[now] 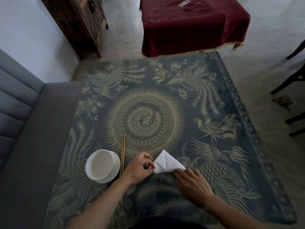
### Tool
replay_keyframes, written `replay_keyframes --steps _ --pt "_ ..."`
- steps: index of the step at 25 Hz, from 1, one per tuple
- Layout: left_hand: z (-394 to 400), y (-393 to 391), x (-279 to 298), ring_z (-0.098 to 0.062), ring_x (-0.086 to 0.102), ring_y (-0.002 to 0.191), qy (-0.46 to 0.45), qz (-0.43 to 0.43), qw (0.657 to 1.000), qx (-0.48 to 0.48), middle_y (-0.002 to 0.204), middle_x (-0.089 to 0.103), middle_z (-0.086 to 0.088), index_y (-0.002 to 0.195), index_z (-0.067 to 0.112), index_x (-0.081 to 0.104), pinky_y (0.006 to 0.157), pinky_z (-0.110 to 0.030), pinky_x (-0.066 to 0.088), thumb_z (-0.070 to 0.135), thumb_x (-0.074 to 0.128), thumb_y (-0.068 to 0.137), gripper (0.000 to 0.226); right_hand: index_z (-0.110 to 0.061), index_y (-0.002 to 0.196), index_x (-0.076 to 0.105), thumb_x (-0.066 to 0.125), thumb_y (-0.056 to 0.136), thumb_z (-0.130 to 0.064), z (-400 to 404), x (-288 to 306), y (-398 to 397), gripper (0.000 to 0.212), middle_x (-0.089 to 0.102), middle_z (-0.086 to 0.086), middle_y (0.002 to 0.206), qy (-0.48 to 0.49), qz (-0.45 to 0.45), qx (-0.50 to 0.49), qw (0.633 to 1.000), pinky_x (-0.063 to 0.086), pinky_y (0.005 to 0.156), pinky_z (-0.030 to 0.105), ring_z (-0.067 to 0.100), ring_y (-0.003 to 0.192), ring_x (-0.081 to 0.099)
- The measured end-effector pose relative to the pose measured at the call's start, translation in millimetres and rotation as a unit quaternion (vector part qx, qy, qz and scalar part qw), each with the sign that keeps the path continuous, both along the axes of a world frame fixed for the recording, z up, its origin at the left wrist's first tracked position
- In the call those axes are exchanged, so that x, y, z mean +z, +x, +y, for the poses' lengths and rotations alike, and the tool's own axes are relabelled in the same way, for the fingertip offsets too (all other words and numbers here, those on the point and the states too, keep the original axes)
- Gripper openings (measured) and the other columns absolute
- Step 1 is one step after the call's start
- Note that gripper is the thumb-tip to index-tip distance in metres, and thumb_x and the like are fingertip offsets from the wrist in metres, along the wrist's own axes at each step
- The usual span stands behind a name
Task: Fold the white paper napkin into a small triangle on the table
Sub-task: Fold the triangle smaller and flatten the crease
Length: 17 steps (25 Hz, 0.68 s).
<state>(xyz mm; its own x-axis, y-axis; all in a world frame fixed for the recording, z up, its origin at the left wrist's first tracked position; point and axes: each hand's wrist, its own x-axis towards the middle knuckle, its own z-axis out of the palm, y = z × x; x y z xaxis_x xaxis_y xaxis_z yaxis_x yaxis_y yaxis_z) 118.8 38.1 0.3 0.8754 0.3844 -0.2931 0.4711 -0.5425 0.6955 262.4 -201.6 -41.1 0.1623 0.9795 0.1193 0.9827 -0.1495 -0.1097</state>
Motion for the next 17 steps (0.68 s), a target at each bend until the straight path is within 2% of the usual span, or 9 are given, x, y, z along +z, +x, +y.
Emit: replay_keyframes --steps 6,10,12,15,17 --pt "0.2 -9.6 -14.3 0.002 0.053 0.094 0.100 0.034 0.994 -0.022 0.111 0.052 0.020 0.093 0.032 0.072 0.068 -0.009 0.036 0.031 0.072 0.085 0.007 -0.014 0.122 0.063 0.057 0.086 -0.029 -5.5 8.4 5.4 0.040 0.063 0.001 0.120 -0.008 0.004 0.030 1.000 0.048 0.064 0.036 0.022 0.085 0.059" --pt "-1.9 -13.8 -16.6 -0.004 0.056 0.098 0.128 0.020 0.991 -0.030 0.114 0.055 0.015 0.094 0.028 0.071 0.067 -0.017 0.043 0.024 0.069 0.087 0.008 -0.019 0.103 0.067 0.058 0.084 -0.021 -9.3 16.2 7.8 0.021 0.064 -0.001 0.099 0.010 0.040 0.048 0.998 0.045 0.064 0.036 0.022 0.077 0.059" --pt "-3.9 -16.9 -15.0 -0.011 0.059 0.099 0.155 0.012 0.987 -0.036 0.113 0.059 0.009 0.093 0.022 0.072 0.071 -0.024 0.048 0.015 0.068 0.086 0.011 -0.020 0.098 0.065 0.062 0.083 -0.020 -8.1 17.8 8.4 0.015 0.062 -0.002 0.092 0.019 0.046 0.024 0.998 0.040 0.066 0.035 0.023 0.075 0.056" --pt "-9.6 -18.8 -9.2 -0.020 0.062 0.096 0.234 -0.019 0.971 -0.038 0.106 0.064 0.001 0.090 0.015 0.072 0.078 -0.033 0.051 0.004 0.070 0.079 0.016 -0.018 0.113 0.063 0.068 0.075 -0.020 -0.7 18.0 6.6 0.038 0.062 0.000 0.106 0.006 0.057 -0.040 0.998 0.037 0.074 0.034 0.022 0.087 0.056" --pt "-18.9 -14.3 -7.0 -0.021 0.063 0.099 0.276 -0.056 0.957 -0.065 0.108 0.065 -0.001 0.099 0.015 0.071 0.085 -0.036 0.052 0.006 0.067 0.081 0.021 -0.015 0.128 0.058 0.068 0.075 -0.020 9.6 19.4 1.3 0.054 0.060 0.002 0.123 -0.007 0.071 -0.050 0.996 0.043 0.084 0.036 0.023 0.104 0.057"
